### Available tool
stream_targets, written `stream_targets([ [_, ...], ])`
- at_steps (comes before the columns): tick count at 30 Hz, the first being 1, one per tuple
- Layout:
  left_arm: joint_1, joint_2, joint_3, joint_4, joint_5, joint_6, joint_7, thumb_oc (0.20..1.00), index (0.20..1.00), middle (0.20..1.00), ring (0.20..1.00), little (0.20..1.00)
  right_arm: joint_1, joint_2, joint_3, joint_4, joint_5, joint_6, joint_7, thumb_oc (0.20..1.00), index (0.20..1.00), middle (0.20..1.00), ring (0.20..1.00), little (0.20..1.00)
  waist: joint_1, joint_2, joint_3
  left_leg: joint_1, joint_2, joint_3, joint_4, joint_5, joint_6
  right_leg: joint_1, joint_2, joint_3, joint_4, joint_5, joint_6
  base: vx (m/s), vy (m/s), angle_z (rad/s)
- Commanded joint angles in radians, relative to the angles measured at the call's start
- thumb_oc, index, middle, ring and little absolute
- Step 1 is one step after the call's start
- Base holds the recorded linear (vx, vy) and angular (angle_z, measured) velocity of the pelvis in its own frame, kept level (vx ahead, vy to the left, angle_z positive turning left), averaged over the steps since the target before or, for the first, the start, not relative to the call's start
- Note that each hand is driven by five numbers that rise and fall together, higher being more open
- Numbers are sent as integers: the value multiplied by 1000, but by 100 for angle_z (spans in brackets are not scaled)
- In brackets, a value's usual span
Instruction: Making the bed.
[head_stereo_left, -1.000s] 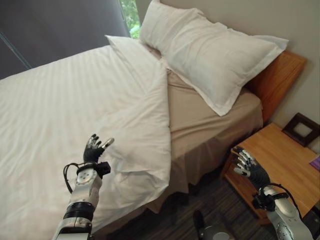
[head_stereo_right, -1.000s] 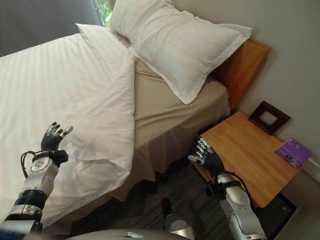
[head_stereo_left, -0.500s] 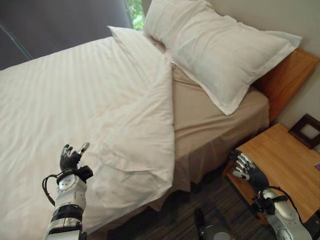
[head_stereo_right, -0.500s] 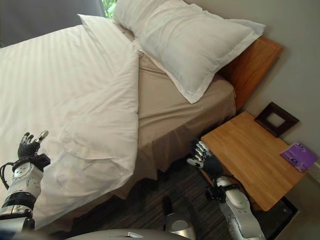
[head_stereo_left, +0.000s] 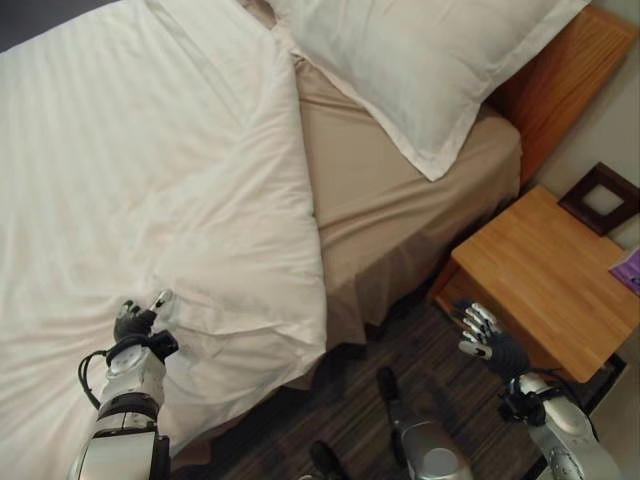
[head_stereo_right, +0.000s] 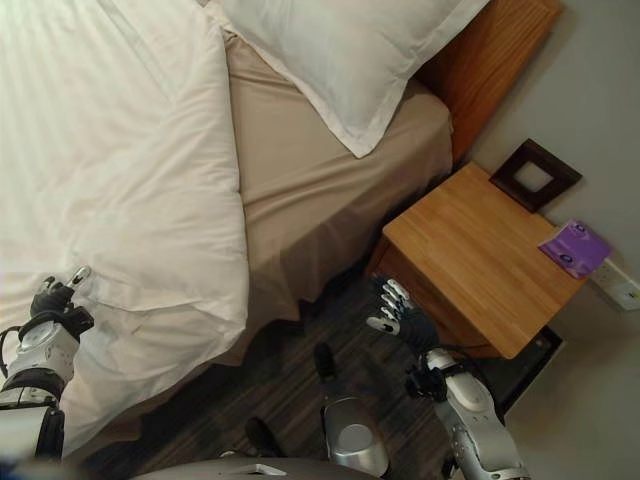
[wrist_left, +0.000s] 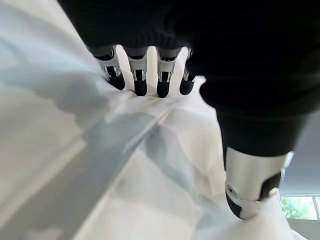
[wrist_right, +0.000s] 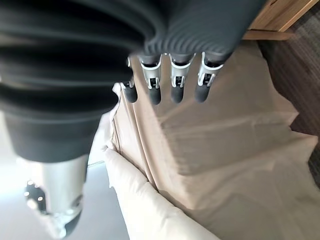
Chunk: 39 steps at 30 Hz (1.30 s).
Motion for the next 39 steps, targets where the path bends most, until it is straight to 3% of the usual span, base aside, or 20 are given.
stream_targets([
  [1,-246,-59,-131,-200,-59,-100,-74,1000,1000,1000,1000,1000,-45,-32,13,-60,40,-33,7,1000,1000,1000,1000,1000,-65,18,-18,-19,83,-22,11,130,-61,80,-48,21,17,-78,87,27,-6,10],
  [12,-217,-162,-173,-352,-55,-121,-52,1000,1000,1000,1000,1000,-29,-24,-8,-56,8,-34,6,1000,1000,1000,1000,1000,-80,35,-17,1,75,-28,11,119,-58,96,-51,25,17,-89,84,32,-1,-3],
  [19,-171,-160,-139,-328,-67,-113,-52,1000,1000,1000,1000,1000,-23,-22,-12,-52,6,-32,7,1000,1000,1000,1000,1000,-73,41,-14,3,71,-35,11,116,-56,99,-48,26,17,-91,79,8,1,-7],
  [23,-180,-148,-127,-227,-50,-84,-48,1000,1000,1000,1000,1000,-24,-23,-1,-42,-5,-26,6,1000,1000,1000,1000,1000,-73,44,-9,2,71,-32,11,113,-55,96,-46,31,17,-92,78,-4,2,2],
  [24,-198,-133,-139,-194,3,-66,-49,523,523,523,523,523,-20,-26,1,-40,-12,-22,7,1000,1000,1000,1000,1000,-77,46,-7,4,71,-29,11,112,-55,97,-44,34,17,-91,77,0,0,0],
  [26,-204,-128,-148,-192,20,-62,-55,200,200,200,200,200,-21,-27,-2,-40,-11,-22,8,1000,1000,1000,1000,1000,-77,47,-5,5,71,-29,11,112,-55,98,-44,36,17,-91,77,0,0,0],
  [31,-251,-131,-243,-291,141,-58,-67,200,200,200,200,200,-26,-27,-22,-38,-4,-24,9,1000,1000,1000,1000,1000,-82,54,-7,11,67,-30,11,110,-52,103,-45,39,17,-91,78,0,0,0],
  [39,-318,-187,-335,-405,128,-71,-82,200,200,200,200,200,-34,-20,-25,-38,-1,-24,1,1000,1000,1000,1000,1000,-99,72,-22,25,59,-34,11,104,-49,120,-51,42,17,-93,80,4,-2,0],
])
